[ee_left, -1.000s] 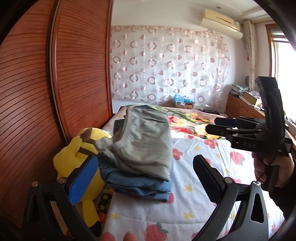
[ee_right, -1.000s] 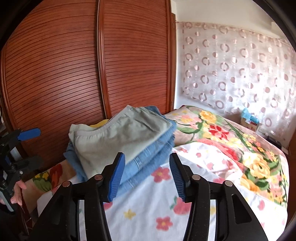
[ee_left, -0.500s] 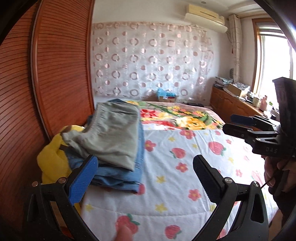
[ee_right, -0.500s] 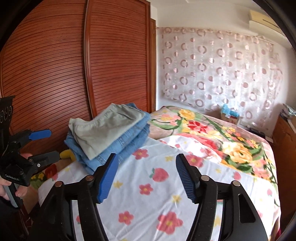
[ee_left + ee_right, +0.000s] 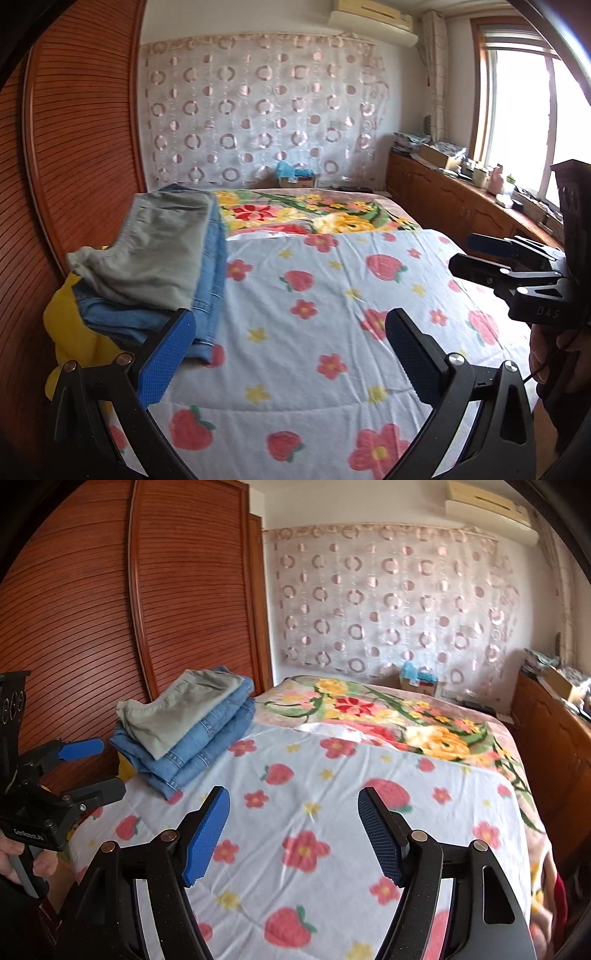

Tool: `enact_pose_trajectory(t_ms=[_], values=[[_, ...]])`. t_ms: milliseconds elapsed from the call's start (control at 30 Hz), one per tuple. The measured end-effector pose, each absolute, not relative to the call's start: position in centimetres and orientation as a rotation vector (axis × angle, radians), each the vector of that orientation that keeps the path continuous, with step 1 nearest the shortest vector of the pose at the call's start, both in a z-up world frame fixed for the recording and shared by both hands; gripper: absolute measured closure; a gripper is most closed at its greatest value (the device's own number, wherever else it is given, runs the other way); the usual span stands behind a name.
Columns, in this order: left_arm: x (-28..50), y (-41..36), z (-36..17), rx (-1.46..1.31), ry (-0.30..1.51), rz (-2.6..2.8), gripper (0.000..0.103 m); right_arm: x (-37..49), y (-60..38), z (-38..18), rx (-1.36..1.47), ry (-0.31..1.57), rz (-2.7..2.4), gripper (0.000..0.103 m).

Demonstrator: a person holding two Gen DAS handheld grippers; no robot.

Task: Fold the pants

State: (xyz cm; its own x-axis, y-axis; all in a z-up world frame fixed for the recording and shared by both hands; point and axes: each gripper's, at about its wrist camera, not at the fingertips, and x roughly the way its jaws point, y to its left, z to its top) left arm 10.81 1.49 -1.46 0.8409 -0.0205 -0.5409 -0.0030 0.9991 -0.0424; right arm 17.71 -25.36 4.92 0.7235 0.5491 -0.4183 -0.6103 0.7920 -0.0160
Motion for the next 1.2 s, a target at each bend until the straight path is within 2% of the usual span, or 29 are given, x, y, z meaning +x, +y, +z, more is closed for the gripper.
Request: enact_pose_trajectory(t_ms=[133, 267, 767, 1200], values=[[10.1, -0.2, -1.4, -0.032, 0.574, -0.032, 0.0, 15.9, -26.5, 5.1, -0.134, 0.406, 0.611, 0.021], [9.3, -1.7, -0.9, -0.022, 0.574, -0.047, 0.0, 14.6, -27.5, 5.1, -0.116, 0.409, 0.591, 0.018], [6.8, -4.8, -0.4, -0.012, 0.586, -0.065, 0.0, 9.0, -29.6, 5.2, -0.06, 0.389, 0.467, 0.018], [5.1, -6.3, 2.6, 0.009, 0.53, -0.076, 0.0, 4.6, -30.0, 5.8, -0.031, 0.344, 0.399, 0.015]])
